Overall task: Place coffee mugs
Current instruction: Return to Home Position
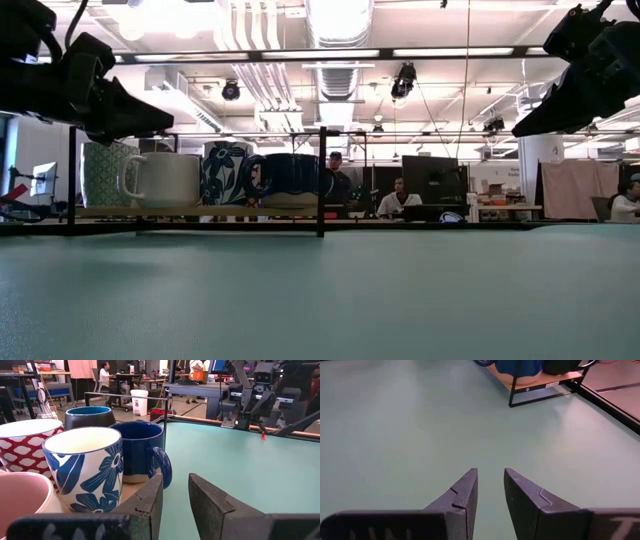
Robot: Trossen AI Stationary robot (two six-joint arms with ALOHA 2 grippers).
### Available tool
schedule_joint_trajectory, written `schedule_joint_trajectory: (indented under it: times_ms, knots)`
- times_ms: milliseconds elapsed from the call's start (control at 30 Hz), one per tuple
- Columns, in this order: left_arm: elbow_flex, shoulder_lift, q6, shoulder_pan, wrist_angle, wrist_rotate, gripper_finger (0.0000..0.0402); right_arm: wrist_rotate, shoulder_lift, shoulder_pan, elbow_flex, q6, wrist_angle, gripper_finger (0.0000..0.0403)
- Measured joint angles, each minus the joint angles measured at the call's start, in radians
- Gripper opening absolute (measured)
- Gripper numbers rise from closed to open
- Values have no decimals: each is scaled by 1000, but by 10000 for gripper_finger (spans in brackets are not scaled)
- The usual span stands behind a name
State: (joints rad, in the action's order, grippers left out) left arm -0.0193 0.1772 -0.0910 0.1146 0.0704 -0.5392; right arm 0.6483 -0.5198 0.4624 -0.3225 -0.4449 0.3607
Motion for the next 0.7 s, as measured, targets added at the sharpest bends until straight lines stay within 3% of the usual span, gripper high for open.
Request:
schedule_joint_trajectory:
  times_ms: [100,333,700]
  knots:
    - [0,0,0,0,0,0,76,-9,7,0,0,0,0,86]
    - [0,0,0,0,0,0,76,-218,144,0,13,161,49,86]
    - [0,0,0,0,0,0,76,-228,425,0,120,213,-28,86]
